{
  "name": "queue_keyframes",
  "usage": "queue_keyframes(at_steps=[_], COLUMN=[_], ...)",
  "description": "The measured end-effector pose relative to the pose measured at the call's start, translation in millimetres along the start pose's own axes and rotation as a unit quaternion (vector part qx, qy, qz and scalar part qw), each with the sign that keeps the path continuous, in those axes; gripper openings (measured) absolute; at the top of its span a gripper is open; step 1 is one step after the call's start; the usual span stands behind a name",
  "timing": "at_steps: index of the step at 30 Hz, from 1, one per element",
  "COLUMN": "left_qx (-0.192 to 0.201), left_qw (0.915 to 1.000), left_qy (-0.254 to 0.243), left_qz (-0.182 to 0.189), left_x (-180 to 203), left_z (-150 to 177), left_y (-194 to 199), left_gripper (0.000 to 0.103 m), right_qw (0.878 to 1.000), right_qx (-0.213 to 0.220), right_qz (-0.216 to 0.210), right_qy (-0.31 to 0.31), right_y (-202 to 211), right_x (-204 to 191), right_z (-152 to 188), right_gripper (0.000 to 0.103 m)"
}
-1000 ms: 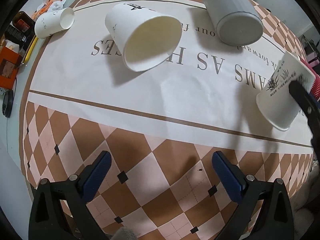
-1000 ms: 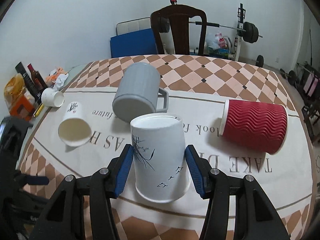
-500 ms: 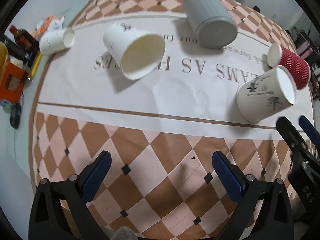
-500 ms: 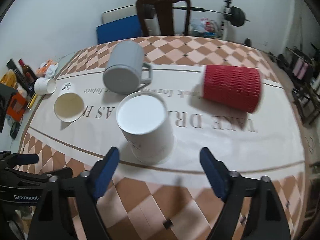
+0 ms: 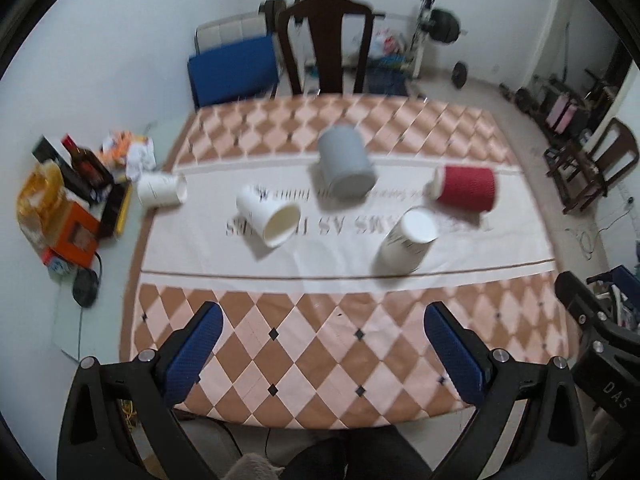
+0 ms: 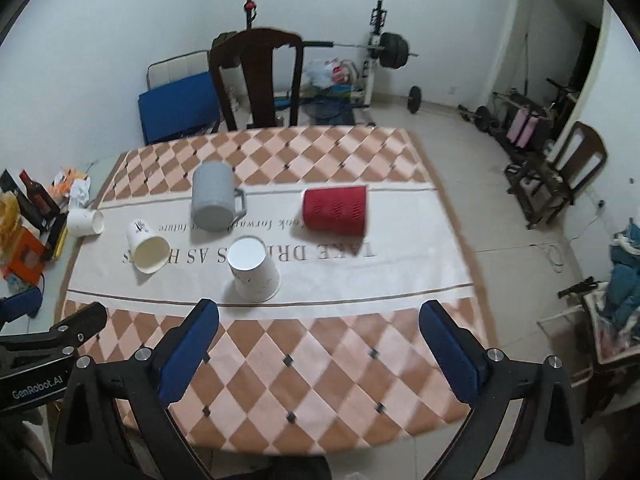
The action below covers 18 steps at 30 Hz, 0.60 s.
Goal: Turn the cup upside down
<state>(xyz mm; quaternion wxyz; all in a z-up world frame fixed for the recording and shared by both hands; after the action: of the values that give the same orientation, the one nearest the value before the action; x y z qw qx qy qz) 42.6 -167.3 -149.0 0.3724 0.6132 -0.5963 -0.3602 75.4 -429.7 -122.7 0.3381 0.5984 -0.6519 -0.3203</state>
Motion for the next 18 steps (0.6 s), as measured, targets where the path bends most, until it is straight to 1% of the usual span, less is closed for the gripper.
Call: queue_keyframes(at_steps=[4,6,9,13,18], left_qx=[0.032,0.049,0.062,0.072,0.078], left_qw=[0.9994,0.9986,0.9978,0.9971,0.9967], left_qy=[-0.004,-0.008,-0.011,-0.009,-0.005], left_qz=[0.011,0.016,0.022,0.026,0.023], left_x=[4,6,8,10,9], left_z=[-4,-4,-5,-5,-2], left_y=[47,68,93,117,135], left_gripper=[0.103,0.103,0.103,0.103,0.103], right_qw=[1.0,1.0,1.0,0.999,0.999], right_qx=[-0.004,0.001,0.011,0.029,0.042], right_qz=[0.013,0.016,0.019,0.025,0.021], right_qy=[-0.006,-0.006,-0.013,-0.018,-0.02], right_y=[53,76,111,149,181], right_x=[7,10,18,25,29], right_z=[-4,-5,-5,-6,-7], right_gripper=[0.102,0.102,0.102,0.101,0.102])
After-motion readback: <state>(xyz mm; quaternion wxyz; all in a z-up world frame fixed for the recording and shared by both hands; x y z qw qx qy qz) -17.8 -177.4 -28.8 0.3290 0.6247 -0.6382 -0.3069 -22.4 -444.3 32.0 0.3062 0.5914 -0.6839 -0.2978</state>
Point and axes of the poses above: each gripper's, at about its wrist camera, not at the fingertips, and y roughly against the way its jaws point, x to its right, z to its underside, the point moved 4 cm from there along -y, roughly the way its jaws point, and after that the axes turned 3 degrees about y, right-handed, at the moved point
